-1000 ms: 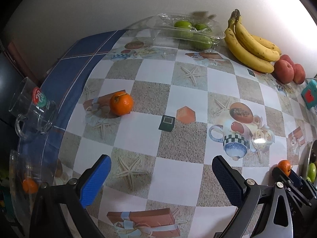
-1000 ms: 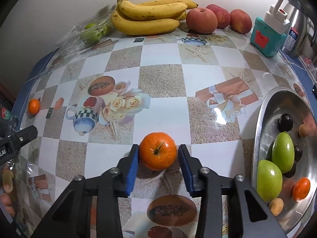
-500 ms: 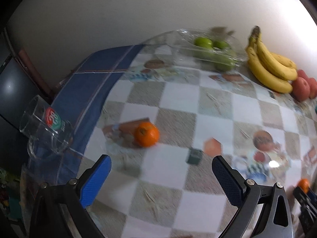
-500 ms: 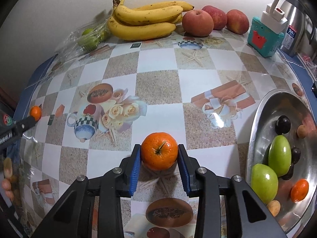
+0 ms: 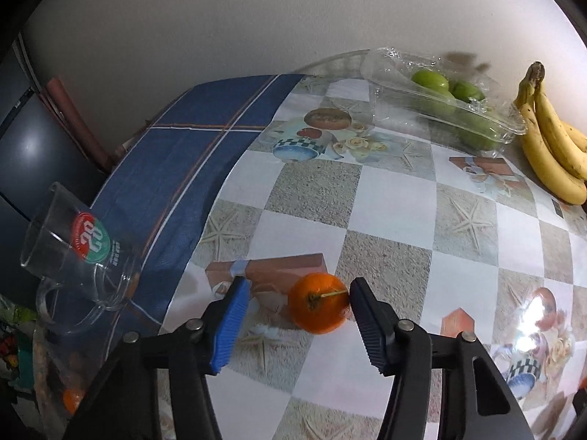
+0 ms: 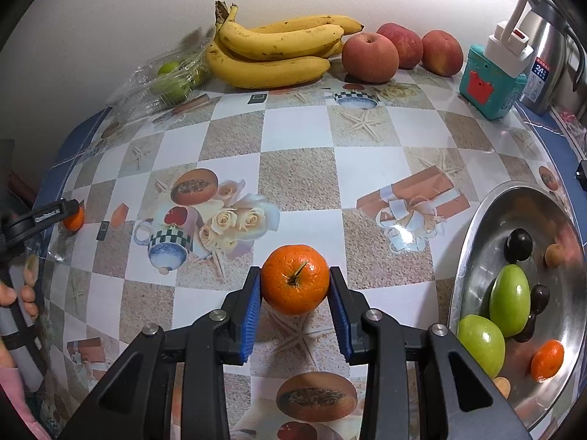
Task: Organize fruits
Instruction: 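Grasp the second orange near the glass with the left tool while the right tool holds its orange, then carry both oranges over the steel basin with both tools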
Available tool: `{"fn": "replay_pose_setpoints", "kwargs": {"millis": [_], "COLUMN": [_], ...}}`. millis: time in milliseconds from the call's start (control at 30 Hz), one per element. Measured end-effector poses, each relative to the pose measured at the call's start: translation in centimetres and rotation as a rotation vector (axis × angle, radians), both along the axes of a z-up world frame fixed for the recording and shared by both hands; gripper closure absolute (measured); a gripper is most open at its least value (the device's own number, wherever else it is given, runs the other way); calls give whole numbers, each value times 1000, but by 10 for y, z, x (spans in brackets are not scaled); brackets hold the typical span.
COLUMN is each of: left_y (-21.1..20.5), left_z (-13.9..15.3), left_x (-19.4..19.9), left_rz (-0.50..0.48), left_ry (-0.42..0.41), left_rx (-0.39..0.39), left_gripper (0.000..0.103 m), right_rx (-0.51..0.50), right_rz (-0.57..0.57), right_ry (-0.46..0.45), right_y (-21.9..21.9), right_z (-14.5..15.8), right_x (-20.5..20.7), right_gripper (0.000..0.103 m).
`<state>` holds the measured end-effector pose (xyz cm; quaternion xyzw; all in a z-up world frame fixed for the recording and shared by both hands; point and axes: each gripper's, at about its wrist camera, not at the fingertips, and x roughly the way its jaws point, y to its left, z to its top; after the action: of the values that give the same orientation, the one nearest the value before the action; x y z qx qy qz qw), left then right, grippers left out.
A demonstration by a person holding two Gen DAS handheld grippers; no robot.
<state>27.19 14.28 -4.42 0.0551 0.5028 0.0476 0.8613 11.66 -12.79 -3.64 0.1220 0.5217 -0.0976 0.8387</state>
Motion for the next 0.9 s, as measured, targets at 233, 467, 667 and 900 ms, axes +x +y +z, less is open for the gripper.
{"fn": "replay_pose_setpoints", "kwargs": {"millis": [233,467,667,900], "left_y": [-1,0,-4,-25], "left_z": [-10,-7,15,40], "left_x": [9,3,-18,-52], "left_rz": [-11,5,25,22], "left_ry": [44,33,2,-19], "left_rx": [-24,-54,-113,-167], "left_gripper": [54,64,64,64], "right_rx": [2,9,25,46], "right_rz": [10,12,14,7], "right_ry": [12,6,-3,-25], "right_y": [4,4,4,-1], "right_z": [-3,-1,5,21], "right_x": [2,2,-1,-13], "right_gripper": [66,66,66,66]}}
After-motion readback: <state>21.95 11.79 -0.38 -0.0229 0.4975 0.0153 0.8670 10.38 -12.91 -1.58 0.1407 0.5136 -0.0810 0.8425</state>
